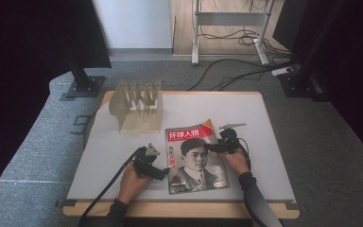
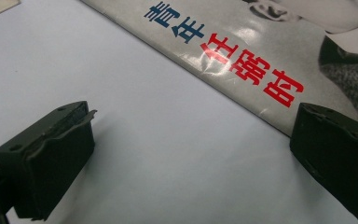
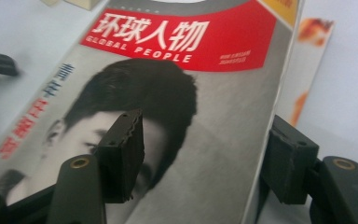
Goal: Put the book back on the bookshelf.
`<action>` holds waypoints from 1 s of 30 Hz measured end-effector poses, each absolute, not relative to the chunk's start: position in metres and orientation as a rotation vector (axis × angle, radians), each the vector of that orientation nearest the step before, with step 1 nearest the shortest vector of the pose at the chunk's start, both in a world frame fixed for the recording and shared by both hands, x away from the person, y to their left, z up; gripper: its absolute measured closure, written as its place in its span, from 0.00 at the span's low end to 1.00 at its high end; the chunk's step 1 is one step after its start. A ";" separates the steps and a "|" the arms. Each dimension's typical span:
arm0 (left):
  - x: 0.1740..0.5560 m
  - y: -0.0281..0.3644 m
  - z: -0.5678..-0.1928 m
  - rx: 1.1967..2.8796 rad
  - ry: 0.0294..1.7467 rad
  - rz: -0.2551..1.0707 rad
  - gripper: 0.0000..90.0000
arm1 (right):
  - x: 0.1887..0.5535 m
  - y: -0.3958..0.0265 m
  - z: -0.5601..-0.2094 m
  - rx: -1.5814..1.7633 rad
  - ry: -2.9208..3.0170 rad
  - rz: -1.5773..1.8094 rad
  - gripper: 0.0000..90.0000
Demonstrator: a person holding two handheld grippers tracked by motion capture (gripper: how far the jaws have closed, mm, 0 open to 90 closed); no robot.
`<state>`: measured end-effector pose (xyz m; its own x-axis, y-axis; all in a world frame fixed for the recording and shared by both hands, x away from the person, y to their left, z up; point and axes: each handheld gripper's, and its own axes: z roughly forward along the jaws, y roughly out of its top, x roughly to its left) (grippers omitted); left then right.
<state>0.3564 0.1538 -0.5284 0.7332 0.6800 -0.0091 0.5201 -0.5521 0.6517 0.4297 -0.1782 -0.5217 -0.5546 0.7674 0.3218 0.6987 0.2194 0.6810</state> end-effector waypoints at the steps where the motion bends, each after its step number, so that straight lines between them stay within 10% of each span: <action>1: 0.356 0.154 -0.528 2.287 0.902 0.323 0.00 | 0.432 -0.179 -0.521 1.439 2.383 1.262 0.43; 15: 0.356 0.154 -0.528 2.285 0.902 0.322 0.00 | 0.448 -0.168 -0.495 1.292 2.507 1.064 0.93; 30: 0.363 0.162 -0.522 2.275 0.912 0.223 0.04 | 0.418 -0.158 -0.442 1.047 2.528 1.086 0.95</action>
